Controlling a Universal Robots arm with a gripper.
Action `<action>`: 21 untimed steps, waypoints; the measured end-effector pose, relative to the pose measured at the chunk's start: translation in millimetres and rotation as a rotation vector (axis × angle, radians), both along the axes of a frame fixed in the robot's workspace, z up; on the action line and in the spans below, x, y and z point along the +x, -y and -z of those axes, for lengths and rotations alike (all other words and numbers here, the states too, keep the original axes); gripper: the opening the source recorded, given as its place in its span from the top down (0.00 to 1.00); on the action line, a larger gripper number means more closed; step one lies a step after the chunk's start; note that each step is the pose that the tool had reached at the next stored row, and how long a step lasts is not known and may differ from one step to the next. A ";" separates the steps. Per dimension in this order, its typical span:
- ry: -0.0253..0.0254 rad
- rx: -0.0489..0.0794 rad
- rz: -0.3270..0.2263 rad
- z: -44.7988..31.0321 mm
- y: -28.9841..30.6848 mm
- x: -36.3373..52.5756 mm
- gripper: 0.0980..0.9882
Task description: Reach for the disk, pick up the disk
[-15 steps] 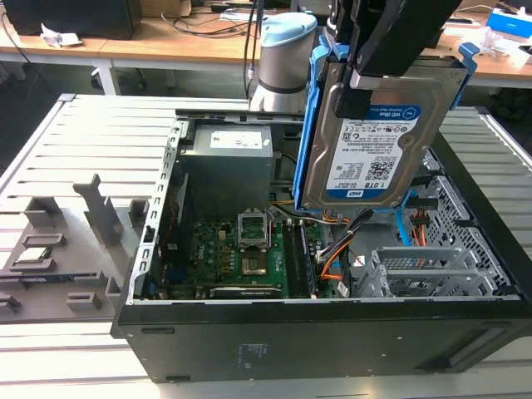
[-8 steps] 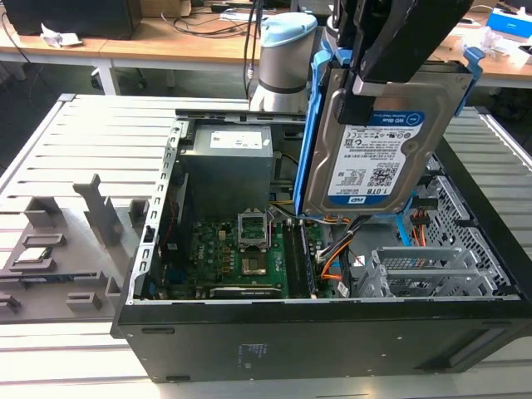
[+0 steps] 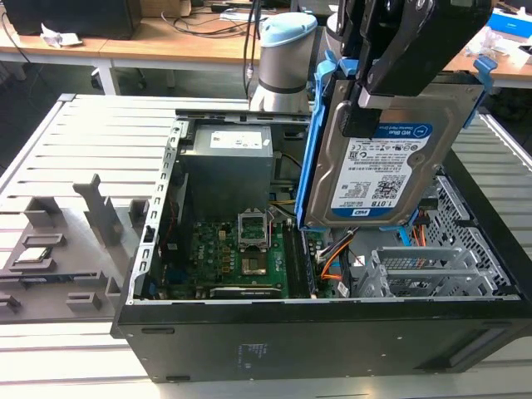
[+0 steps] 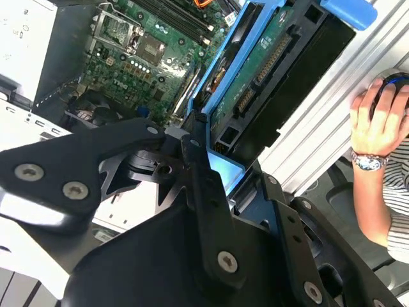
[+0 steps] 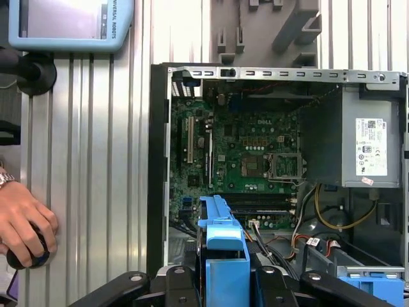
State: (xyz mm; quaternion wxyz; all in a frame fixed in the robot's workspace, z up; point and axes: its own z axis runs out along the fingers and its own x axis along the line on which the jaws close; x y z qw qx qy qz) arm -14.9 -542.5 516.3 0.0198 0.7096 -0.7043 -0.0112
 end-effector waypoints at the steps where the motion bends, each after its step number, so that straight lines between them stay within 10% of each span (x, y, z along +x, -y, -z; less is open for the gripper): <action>1: 0.0000 0.002 0.000 0.0 0.4 0.3 0.70; 21: -0.0197 0.005 0.000 0.0 0.7 54.3 0.70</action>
